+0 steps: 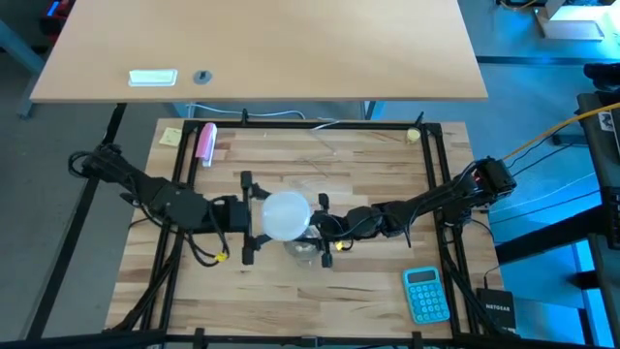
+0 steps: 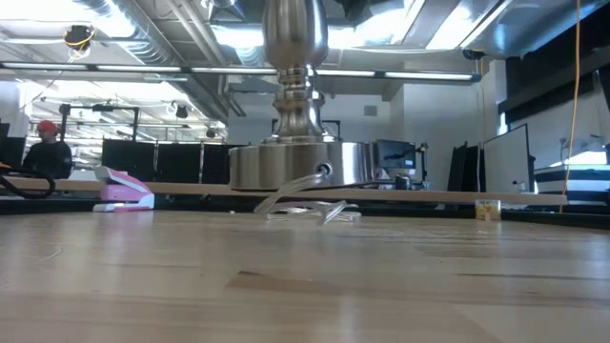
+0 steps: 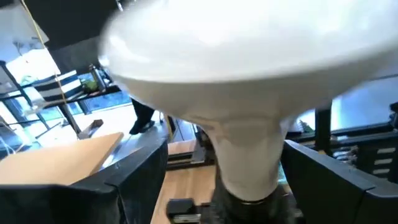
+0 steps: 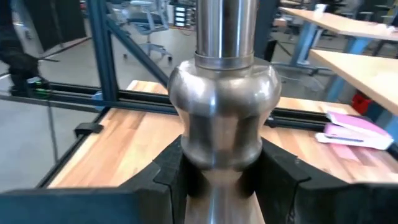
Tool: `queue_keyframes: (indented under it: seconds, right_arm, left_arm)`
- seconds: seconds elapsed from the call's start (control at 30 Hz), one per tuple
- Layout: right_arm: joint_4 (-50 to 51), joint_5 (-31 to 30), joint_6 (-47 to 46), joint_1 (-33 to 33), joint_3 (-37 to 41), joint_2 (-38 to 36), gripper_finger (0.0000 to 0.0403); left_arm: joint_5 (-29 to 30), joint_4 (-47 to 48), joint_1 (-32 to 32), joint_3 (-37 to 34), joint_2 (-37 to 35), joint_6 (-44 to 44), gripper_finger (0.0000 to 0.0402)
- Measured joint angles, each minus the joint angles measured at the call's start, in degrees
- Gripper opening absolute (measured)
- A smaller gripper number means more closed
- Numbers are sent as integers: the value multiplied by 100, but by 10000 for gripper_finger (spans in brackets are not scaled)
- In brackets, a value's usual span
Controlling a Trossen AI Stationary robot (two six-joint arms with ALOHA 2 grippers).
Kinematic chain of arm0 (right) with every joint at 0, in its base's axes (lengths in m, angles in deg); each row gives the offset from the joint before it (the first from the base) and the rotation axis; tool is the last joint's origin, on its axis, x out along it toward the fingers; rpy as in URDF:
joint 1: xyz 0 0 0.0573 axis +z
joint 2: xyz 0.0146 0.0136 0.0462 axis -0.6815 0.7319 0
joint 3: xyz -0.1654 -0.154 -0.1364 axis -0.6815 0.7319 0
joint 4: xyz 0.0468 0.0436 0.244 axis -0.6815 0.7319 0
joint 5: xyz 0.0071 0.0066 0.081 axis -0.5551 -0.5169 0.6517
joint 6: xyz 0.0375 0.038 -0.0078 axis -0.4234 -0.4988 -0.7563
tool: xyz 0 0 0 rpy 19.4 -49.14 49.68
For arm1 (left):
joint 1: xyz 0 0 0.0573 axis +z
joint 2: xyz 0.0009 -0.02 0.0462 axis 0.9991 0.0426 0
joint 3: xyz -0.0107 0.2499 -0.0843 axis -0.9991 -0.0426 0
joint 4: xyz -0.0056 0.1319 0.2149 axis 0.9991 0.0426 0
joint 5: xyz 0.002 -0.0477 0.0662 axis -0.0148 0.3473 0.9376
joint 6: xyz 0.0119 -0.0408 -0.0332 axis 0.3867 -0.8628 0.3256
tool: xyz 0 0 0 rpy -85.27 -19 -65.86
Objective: Screw lightbulb
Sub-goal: Insert the light bulb into the lamp
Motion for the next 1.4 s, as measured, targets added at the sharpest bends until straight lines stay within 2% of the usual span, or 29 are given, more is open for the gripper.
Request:
queue_keyframes:
  seconds: [0.2,0.4,0.47,0.57,0.63,0.8,1.07,1.17,1.27,1.4]
  right_arm:
    - [39,-404,-112,-4,0,0,138]
    - [68,-704,-143,-9,4,0,138]
    - [65,-868,-155,-9,4,0,138]
    - [74,-1222,-231,-11,7,0,138]
    - [73,-1437,-278,-11,7,0,138]
    - [68,-2077,-295,-15,9,0,138]
    - [67,-2225,-305,-17,11,4,138]
    - [67,-2222,-309,-15,11,4,138]
    - [69,-2226,-305,-16,11,7,138]
    - [69,-2226,-305,-15,11,7,138]
  left_arm:
    - [364,219,-219,2,-2,-373,300]
    - [460,324,-325,9,-2,-686,300]
    - [941,323,-421,11,14,-841,300]
    - [2286,313,-597,17,141,-978,301]
    - [2895,202,-651,17,299,-1036,301]
    - [3641,-511,-523,17,726,-770,301]
    - [3659,-2200,-229,19,983,183,301]
    - [3465,-2395,-62,19,988,121,301]
    - [2944,-2444,95,19,990,-87,301]
    - [2853,-2423,191,19,990,-99,300]
